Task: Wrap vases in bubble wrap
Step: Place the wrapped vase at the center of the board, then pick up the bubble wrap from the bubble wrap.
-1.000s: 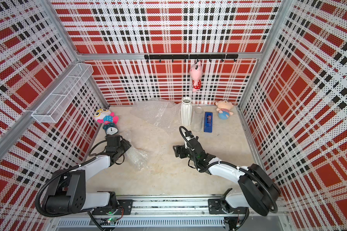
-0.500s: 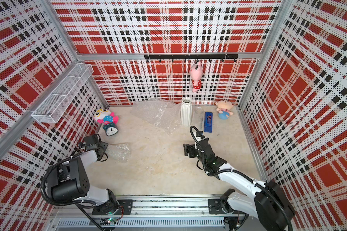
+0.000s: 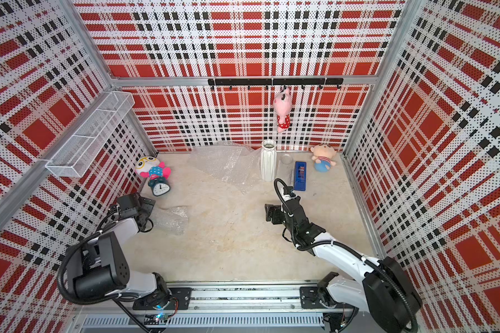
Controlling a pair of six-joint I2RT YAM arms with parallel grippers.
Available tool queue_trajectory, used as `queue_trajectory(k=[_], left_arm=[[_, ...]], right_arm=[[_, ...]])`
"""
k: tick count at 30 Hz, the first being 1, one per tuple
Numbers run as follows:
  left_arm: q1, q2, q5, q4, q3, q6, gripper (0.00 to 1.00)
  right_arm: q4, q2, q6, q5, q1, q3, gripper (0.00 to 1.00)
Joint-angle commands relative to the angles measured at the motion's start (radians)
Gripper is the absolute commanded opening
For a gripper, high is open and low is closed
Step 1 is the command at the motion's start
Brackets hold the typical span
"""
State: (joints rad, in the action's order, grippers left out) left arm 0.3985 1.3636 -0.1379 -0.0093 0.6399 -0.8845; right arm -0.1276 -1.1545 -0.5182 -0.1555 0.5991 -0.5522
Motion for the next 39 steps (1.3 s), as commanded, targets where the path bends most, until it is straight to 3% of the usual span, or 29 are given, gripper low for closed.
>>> queue_trajectory(k=[1, 5, 9, 13, 17, 22, 27, 30, 35, 39], left_arm=[[-0.043, -0.116, -0.105, -0.1, 0.042, 0.008, 0.98], [-0.149, -0.234, -0.223, -0.183, 0.111, 0.03, 0.98], [-0.437, -0.242, -0.342, -0.177, 0.228, 0.102, 0.98], [-0.711, -0.004, -0.276, -0.088, 0.414, 0.268, 0.98], [-0.834, 0.298, -0.244, -0.094, 0.64, 0.381, 0.98], [-0.871, 0.684, -0.219, -0.176, 0.999, 0.464, 0.98], [-0.876, 0.997, -0.324, -0.34, 1.371, 0.496, 0.98], [-0.852, 1.148, -0.325, -0.417, 1.56, 0.495, 0.98], [-0.828, 1.235, -0.359, -0.418, 1.644, 0.492, 0.99], [-0.802, 1.228, -0.376, -0.391, 1.61, 0.455, 0.86]], right_arm=[[-0.022, 0.004, 0.01, -0.015, -0.005, -0.025, 0.89], [0.002, 0.02, 0.025, -0.039, -0.005, -0.022, 0.89], [0.036, 0.058, 0.042, -0.093, -0.012, -0.02, 0.89], [0.06, 0.087, 0.026, -0.078, -0.056, -0.014, 0.88], [0.063, 0.131, 0.012, -0.059, -0.067, 0.008, 0.88], [0.071, 0.195, -0.006, -0.056, -0.073, 0.048, 0.87], [0.089, 0.257, -0.022, -0.029, -0.073, 0.082, 0.87], [0.094, 0.274, -0.028, -0.025, -0.074, 0.095, 0.87], [0.094, 0.273, -0.028, -0.016, -0.075, 0.115, 0.87], [0.083, 0.253, -0.028, -0.003, -0.076, 0.12, 0.87]])
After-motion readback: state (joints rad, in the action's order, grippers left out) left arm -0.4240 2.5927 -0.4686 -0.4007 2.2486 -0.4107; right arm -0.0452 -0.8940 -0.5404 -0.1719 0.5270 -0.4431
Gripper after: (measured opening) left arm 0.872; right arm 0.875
